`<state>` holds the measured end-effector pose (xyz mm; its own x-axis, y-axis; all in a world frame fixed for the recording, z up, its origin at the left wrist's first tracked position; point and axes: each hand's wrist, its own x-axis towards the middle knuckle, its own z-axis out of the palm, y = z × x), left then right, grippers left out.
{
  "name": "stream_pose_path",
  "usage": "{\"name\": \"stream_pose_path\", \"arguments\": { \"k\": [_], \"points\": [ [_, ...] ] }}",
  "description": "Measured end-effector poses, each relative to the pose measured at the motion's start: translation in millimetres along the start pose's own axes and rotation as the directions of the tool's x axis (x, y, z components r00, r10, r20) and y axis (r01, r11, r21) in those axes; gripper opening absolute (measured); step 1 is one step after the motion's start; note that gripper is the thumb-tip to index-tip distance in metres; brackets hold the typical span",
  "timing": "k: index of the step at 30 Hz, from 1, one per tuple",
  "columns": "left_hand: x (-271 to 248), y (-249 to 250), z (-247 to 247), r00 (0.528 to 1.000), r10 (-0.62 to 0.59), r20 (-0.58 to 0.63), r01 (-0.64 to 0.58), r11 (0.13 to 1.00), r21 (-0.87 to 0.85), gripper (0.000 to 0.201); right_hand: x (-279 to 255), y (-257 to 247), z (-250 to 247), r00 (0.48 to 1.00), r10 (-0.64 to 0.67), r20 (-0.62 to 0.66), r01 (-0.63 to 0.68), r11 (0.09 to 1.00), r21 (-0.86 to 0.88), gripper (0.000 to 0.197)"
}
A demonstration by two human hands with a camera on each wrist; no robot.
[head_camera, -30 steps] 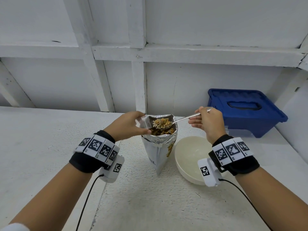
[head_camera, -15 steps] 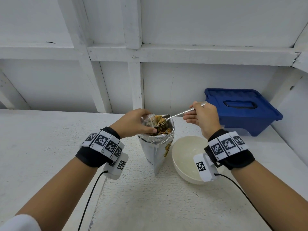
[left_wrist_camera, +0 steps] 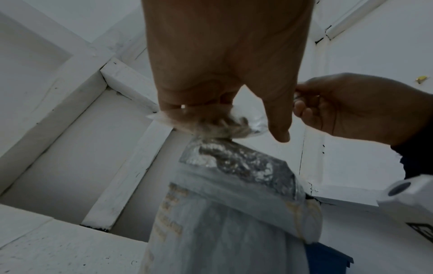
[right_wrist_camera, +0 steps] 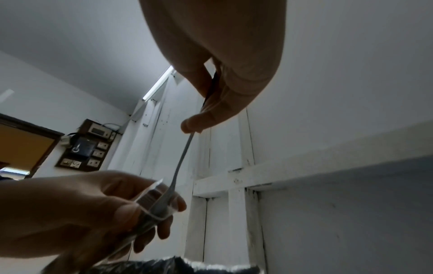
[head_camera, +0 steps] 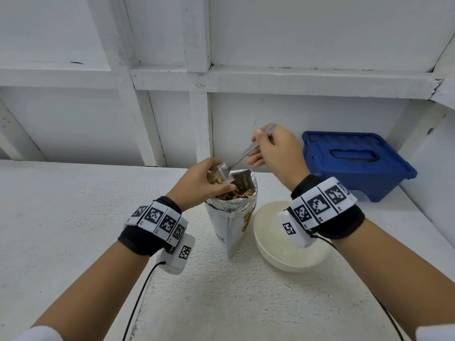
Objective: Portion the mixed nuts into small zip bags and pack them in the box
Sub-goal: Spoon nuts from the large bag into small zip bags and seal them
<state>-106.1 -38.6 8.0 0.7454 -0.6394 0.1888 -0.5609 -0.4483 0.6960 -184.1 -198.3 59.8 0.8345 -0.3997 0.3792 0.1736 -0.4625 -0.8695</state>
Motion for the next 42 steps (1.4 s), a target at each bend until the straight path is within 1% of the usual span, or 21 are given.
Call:
{"name": "stream_pose_path", "arguments": {
  "k": [3,5,8,11,13,15,17,21,24,26,29,33,37,42],
  "points": [
    [-2.2,-2.2,1.7,0.999,-0.029,-0.043,0.026,0.998,-0.053,0.064,0.0,-9.5,0.4,0.988,-0.155,0.009,0.156,0.987,-0.044,0.019],
    [-3.2,-5.2,1.3,0.996,-0.042,-0.076,0.036,0.996,-0.084,0.06,1.0,-14.1,-1.7,0.977,-0.211,-0.011,0.21,0.977,-0.037,0.018],
    [-4.6,-12.6,-2.5,0.991,-0.059,-0.121,0.047,0.994,-0.096,0.05,2.6,-17.1,-11.4,0.968,-0.241,-0.075,0.24,0.971,-0.018,0.018],
    [-6.3,-21.6,-7.2,0.988,-0.089,-0.122,0.072,0.988,-0.139,0.05,0.3,-8.0,-22.2,0.963,-0.234,-0.138,0.231,0.972,-0.038,0.017],
    [-7.9,-25.8,-8.4,0.988,-0.097,-0.117,0.081,0.987,-0.14,0.05,-5.7,6.2,-22.2,0.975,-0.202,-0.097,0.193,0.977,-0.095,0.017],
    [-9.0,-28.2,-8.0,0.989,-0.103,-0.106,0.088,0.986,-0.143,0.048,-14.4,24.3,-14.9,0.981,-0.191,-0.015,0.185,0.962,-0.201,0.014],
    [-9.4,-28.7,-6.3,0.991,-0.11,-0.08,0.097,0.983,-0.155,0.048,-23.1,39.8,-4.6,0.975,-0.213,0.057,0.22,0.935,-0.278,0.015],
    [-9.4,-27.4,-4.5,0.992,-0.117,-0.05,0.108,0.981,-0.159,0.047,-32.1,54.2,10.8,0.945,-0.301,0.13,0.327,0.892,-0.312,0.018],
    [-9.9,-28.2,-4.0,0.99,-0.124,-0.062,0.113,0.98,-0.161,0.043,-33.3,56.5,17.4,0.94,-0.302,0.158,0.338,0.88,-0.333,0.019],
    [-10.2,-29.4,-3.1,0.991,-0.12,-0.065,0.108,0.981,-0.159,0.042,-33.5,57.3,21.2,0.957,-0.244,0.158,0.284,0.901,-0.329,0.021],
    [-10.2,-29.4,-1.0,0.991,-0.119,-0.06,0.108,0.981,-0.159,0.043,-34.7,56.8,26.0,0.985,-0.109,0.133,0.148,0.933,-0.327,0.025],
    [-10.5,-28.9,-0.1,0.991,-0.122,-0.06,0.111,0.981,-0.159,0.045,-31.1,55.8,25.3,0.996,0.078,0.052,-0.066,0.975,-0.214,0.027],
    [-11.2,-29.0,-1.1,0.991,-0.121,-0.061,0.112,0.985,-0.127,0.048,-26.2,56.3,17.9,0.977,0.21,-0.022,-0.211,0.975,-0.076,0.028],
    [-9.6,-27.0,-5.4,0.994,-0.109,-0.018,0.107,0.991,-0.075,0.053,-22.9,61.2,9.8,0.92,0.378,-0.105,-0.37,0.924,0.093,0.029]
  ]
}}
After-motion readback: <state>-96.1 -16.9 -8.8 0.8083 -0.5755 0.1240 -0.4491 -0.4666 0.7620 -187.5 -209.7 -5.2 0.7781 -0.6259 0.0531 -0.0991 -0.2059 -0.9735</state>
